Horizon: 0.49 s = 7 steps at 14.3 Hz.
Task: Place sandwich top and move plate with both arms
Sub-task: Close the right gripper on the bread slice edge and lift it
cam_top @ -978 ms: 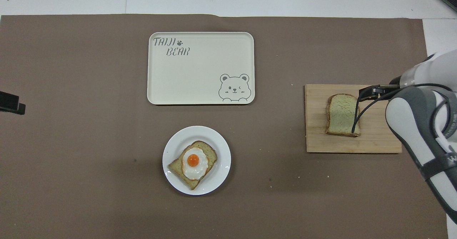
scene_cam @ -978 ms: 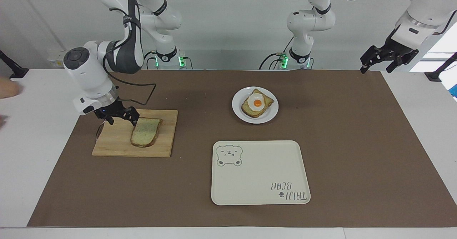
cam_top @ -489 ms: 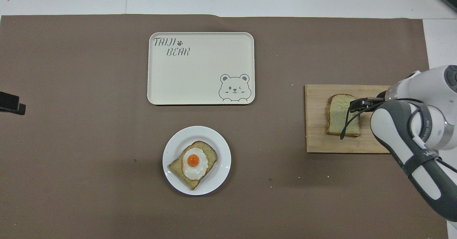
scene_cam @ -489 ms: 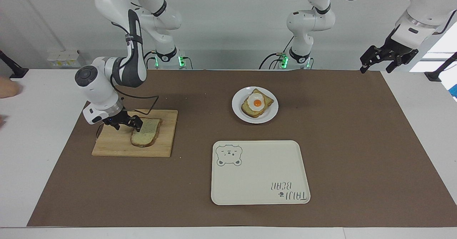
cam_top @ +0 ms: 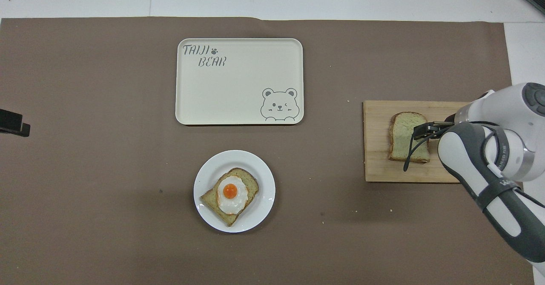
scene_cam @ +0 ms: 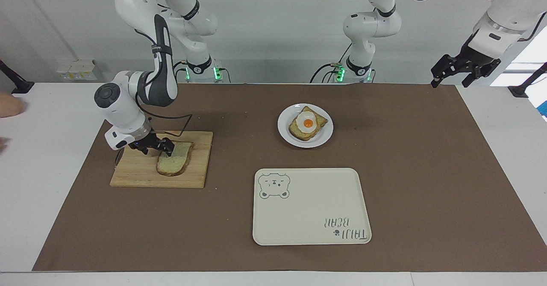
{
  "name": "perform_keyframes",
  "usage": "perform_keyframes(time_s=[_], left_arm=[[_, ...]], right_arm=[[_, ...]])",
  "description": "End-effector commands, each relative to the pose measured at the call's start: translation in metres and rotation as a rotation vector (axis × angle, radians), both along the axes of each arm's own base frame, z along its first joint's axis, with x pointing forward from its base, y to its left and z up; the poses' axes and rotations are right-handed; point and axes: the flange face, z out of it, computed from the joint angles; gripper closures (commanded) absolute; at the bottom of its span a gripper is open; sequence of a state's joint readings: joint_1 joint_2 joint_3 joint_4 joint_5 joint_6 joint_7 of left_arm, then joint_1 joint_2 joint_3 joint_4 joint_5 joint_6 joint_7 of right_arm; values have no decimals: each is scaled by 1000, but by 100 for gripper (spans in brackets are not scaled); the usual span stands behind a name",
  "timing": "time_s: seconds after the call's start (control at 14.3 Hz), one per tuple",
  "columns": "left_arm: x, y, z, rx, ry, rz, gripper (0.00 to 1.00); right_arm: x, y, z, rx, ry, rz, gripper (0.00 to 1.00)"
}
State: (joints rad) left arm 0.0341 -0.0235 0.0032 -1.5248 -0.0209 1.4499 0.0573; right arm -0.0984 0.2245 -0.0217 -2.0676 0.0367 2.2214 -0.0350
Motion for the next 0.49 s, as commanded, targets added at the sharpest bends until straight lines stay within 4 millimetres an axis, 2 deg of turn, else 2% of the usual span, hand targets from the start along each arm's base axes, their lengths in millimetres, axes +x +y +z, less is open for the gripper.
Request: perform_keyframes(time_s=[0.0,0.14,0.21,0.42], left_arm=[[-8,3,1,8,4,13,0],[-9,3,1,8,6,13,0],[-8,3,1,8,4,13,0],[-8,3,1,8,4,13,0]], right_arm=[[-1,-4,-3,23,-19,27,49],[-1,-3,-3,25,-19,28,72],[-1,-3,-4,25,-18,27,76],[-1,-3,-4,33,-19,20,78]])
